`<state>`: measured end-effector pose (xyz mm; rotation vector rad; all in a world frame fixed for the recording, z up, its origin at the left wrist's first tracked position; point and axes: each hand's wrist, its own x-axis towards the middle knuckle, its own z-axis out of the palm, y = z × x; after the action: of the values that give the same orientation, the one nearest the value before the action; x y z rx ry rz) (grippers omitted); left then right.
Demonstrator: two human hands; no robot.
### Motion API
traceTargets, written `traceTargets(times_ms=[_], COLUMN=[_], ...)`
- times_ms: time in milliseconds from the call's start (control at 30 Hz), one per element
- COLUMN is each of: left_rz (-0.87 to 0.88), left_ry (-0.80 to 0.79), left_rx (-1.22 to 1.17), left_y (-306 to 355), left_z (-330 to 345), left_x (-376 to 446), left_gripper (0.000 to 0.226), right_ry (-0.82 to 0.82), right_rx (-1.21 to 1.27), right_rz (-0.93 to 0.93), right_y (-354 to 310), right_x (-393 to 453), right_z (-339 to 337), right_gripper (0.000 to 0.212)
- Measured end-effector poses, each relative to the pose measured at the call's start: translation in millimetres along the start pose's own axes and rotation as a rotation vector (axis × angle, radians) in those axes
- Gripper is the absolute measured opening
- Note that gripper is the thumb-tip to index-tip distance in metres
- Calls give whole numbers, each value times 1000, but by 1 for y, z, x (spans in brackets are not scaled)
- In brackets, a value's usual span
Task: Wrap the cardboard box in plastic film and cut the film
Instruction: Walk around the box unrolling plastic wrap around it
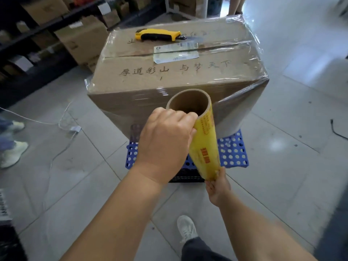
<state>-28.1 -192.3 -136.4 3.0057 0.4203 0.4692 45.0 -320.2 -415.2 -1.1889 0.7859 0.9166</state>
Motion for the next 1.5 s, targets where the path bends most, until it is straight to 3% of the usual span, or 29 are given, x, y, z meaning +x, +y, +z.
traceTargets(times_ms=[400, 700, 1100, 1500], left_rz=[157, 327, 318, 393], left_ry=[70, 36, 55, 79], left_rx=[-94, -119, -112, -132], left_y=[-63, -125, -162, -228], left_z=[-12, -29, -45, -56], left_x=[-13, -21, -48, -66], left_gripper=[21, 17, 17, 14], right_ry=[88, 186, 137, 177], right_rx=[186, 315, 223, 382], right_rz=[-30, -124, -106, -115], right_y=[60, 123, 176, 225], right_x=[-26, -56, -77, -87], right_z=[38, 83, 109, 165], right_gripper=[70, 63, 68, 65])
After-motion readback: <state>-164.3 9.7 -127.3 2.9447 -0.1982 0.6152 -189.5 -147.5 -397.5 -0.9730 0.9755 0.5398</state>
